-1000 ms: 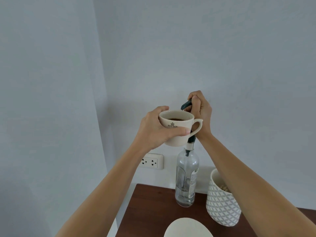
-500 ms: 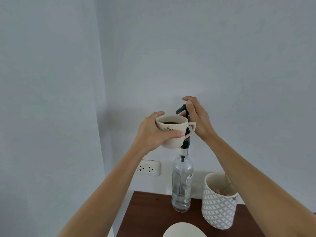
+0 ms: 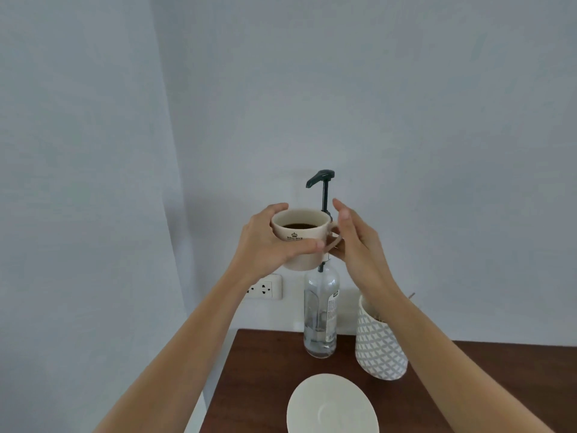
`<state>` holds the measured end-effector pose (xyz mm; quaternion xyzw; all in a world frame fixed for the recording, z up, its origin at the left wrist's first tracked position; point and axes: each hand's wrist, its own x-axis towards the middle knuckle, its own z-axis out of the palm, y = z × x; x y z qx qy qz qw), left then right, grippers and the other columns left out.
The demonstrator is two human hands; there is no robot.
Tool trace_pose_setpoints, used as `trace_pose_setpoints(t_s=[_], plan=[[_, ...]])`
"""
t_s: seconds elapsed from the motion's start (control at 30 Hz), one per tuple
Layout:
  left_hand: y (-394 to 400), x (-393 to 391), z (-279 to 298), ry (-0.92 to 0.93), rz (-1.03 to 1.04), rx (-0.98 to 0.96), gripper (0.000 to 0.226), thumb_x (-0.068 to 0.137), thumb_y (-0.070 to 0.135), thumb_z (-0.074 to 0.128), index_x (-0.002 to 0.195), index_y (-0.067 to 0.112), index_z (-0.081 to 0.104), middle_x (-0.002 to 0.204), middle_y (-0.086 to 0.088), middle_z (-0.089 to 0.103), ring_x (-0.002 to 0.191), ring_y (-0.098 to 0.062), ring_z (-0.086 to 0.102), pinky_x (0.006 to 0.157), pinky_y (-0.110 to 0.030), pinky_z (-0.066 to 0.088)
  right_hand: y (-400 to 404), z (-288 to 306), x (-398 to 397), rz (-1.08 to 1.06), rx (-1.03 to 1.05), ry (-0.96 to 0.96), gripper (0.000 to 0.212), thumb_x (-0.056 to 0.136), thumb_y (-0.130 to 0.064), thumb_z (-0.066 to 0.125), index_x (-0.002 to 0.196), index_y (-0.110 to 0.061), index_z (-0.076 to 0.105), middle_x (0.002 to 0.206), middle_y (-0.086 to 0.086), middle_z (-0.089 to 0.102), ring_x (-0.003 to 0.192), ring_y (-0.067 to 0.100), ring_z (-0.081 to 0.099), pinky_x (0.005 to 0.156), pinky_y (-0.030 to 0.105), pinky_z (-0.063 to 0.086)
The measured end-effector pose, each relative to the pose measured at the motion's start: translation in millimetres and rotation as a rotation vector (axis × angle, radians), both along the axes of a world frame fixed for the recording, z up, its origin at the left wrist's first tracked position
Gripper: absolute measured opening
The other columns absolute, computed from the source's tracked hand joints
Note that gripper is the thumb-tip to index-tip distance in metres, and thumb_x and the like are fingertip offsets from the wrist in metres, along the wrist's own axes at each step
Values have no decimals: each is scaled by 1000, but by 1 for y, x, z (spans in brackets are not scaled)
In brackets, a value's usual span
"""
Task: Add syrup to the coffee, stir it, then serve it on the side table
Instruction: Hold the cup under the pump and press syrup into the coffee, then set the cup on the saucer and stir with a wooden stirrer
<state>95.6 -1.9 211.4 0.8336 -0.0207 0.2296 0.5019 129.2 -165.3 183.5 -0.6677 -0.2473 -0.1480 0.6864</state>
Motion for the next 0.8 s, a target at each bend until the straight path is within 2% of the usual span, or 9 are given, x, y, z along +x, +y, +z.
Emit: trace_pose_setpoints(t_s=[0.1, 0.3, 0.4, 0.47, 0.53, 0.6, 0.7, 0.8], plan=[[-3, -7, -14, 9, -26, 10, 123, 31, 64, 84, 142, 21, 53, 122, 5, 67, 112, -16, 66, 100, -39, 56, -3, -13, -10, 61, -35, 9, 38, 92, -58, 41, 128, -53, 52, 113, -3, 72, 107, 17, 68, 97, 46, 55], [-12, -25, -56, 53, -79, 20, 120, 33, 63, 87, 141, 24, 53, 117, 12, 70, 111, -8, 66, 99, -31, 55, -24, -52, -24, 68, -145, 70, 45, 96, -48, 40, 136, -34, 56, 118, -9, 72, 111, 12, 67, 97, 45, 55], [-19, -34, -87, 73, -111, 6, 92, 45, 42, 99, 127, 40, 57, 100, 30, 69, 99, 11, 64, 87, -10, 51, -33, -77, -35, 60, -155, 111, 43, 97, -44, 41, 136, -32, 55, 120, -12, 72, 113, 7, 65, 98, 37, 54], [-25, -40, -108, 81, -126, 4, 78, 52, 29, 101, 111, 49, 55, 94, 41, 67, 93, 18, 63, 79, -3, 48, -39, -95, -43, 58, -139, 157, 42, 98, -39, 42, 137, -29, 55, 126, -10, 69, 119, 5, 62, 102, 32, 51], [-32, -46, -131, 87, -133, -7, 77, 53, 29, 101, 116, 42, 58, 99, 29, 72, 98, 15, 64, 81, -6, 48, -45, -115, -50, 58, -131, 198, 41, 97, -38, 42, 134, -30, 57, 126, -8, 69, 120, 7, 62, 103, 30, 50], [-39, -53, -152, 106, -134, -25, 83, 52, 31, 100, 121, 38, 55, 105, 23, 72, 101, 20, 61, 84, -1, 43, -50, -135, -57, 77, -95, 267, 34, 98, -33, 42, 128, -32, 59, 121, -8, 72, 115, 8, 64, 99, 28, 51], [-48, -61, -184, 103, -132, -32, 85, 51, 28, 101, 118, 48, 52, 107, 24, 72, 104, 19, 61, 85, 1, 41, -57, -165, -65, 75, -57, 355, 35, 104, -14, 40, 131, -23, 61, 119, -5, 73, 111, 13, 67, 90, 24, 55], [-55, -67, -209, 107, -117, -13, 85, 50, 31, 100, 118, 53, 52, 114, 31, 68, 110, 11, 63, 91, -6, 45, -60, -189, -68, 33, -60, 414, 35, 104, -10, 41, 130, -20, 63, 120, -3, 73, 109, 18, 68, 92, 30, 55]])
